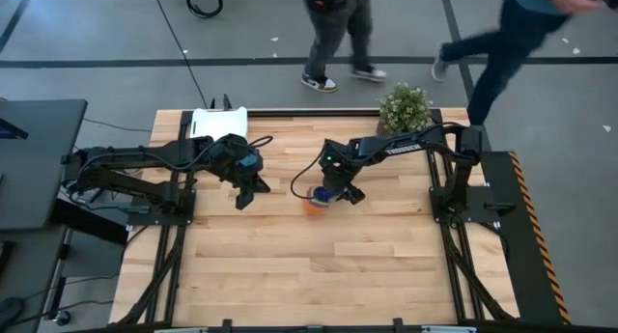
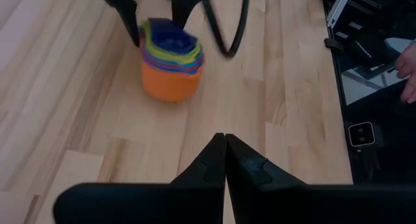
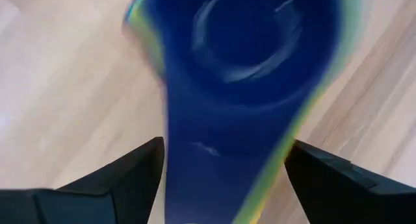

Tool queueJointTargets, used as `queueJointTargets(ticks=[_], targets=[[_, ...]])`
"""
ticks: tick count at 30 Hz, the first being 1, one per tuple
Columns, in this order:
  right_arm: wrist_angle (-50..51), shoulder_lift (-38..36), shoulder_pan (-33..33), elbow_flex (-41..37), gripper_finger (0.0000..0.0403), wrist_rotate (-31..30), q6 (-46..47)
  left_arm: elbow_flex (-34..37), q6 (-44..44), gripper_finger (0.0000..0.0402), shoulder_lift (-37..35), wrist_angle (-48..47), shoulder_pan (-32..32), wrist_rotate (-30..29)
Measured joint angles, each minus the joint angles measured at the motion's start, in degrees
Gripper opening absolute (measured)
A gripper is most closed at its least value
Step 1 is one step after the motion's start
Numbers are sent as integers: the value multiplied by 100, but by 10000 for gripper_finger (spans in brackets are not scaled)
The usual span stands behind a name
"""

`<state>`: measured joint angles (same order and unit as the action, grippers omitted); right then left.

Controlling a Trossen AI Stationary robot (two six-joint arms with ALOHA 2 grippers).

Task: Nest measuring cups in basket
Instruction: Put the nested measuring cups into the white bin

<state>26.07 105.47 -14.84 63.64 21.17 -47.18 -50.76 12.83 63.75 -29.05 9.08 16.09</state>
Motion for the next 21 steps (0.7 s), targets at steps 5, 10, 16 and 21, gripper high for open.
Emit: queueJointTargets(ticks=[5, 10, 16, 21], targets=[[-51, 17, 29, 0, 317, -206, -4, 0, -3, 14, 0, 42, 0, -1], [-49, 17, 27, 0, 317, -204, 96, 0, -3, 14, 0, 145, 0, -1], [-125, 17, 29, 0, 317, -201, 114, 0, -1, 14, 0, 178, 0, -1], [-227, 17, 32, 0, 317, -174, 115, 0, -1, 14, 0, 182, 0, 0]])
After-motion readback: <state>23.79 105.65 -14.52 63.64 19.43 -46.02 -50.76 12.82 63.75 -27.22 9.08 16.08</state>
